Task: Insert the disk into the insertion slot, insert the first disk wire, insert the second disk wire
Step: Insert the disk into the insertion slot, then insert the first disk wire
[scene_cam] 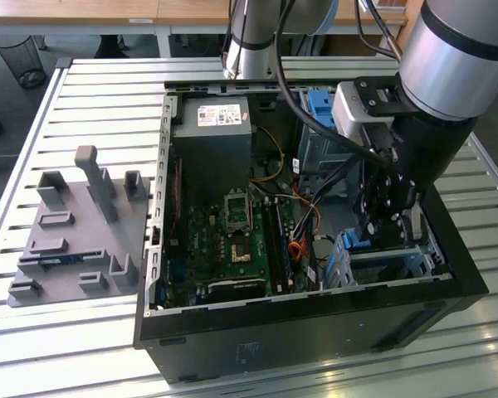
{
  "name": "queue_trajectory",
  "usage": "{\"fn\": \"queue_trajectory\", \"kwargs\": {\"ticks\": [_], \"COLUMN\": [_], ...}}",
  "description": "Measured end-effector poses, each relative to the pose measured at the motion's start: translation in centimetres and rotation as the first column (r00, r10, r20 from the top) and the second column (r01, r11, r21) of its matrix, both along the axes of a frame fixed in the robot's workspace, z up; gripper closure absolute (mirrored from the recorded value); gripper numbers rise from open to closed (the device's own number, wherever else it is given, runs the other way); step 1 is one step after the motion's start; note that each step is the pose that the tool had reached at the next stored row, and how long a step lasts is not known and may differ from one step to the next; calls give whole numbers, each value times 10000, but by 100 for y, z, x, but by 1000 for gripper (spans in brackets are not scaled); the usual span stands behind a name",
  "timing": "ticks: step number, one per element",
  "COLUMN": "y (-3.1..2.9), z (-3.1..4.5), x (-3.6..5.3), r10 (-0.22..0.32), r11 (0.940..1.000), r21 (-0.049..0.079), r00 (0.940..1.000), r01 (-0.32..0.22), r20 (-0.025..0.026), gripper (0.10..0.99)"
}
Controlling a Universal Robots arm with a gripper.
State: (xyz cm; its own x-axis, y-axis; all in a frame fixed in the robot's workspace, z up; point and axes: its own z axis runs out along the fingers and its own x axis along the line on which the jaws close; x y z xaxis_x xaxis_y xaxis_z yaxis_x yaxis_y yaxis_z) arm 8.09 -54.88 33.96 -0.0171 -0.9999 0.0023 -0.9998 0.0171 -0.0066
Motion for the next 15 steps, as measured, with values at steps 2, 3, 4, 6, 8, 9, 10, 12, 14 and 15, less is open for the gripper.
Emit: {"fn": "queue_trajectory", "kwargs": {"ticks": [2, 3, 4, 6, 8, 9, 10, 12, 14, 15], "y": [0, 0, 0, 0, 0, 0, 0, 0, 0, 0], "z": [9, 17, 24, 41, 52, 59, 69, 92, 119, 135], "x": [0, 0, 0, 0, 0, 0, 0, 0, 0, 0], "r10": [0, 0, 0, 1, 0, 0, 0, 0, 0, 0], "r11": [10000, 10000, 10000, 10000, 10000, 10000, 10000, 10000, 10000, 10000], "r21": [2, 1, 1, 2, 3, 2, 1, 1, 2, 1], "r00": [10000, 10000, 10000, 10000, 10000, 10000, 10000, 10000, 10000, 10000], "r01": [0, 0, 0, -1, 0, 0, 0, 0, 0, 0], "r20": [-2, -8, -12, -26, -42, -50, -59, -71, -81, -84], "gripper": [980, 980, 980, 980, 980, 980, 980, 980, 980, 980]}}
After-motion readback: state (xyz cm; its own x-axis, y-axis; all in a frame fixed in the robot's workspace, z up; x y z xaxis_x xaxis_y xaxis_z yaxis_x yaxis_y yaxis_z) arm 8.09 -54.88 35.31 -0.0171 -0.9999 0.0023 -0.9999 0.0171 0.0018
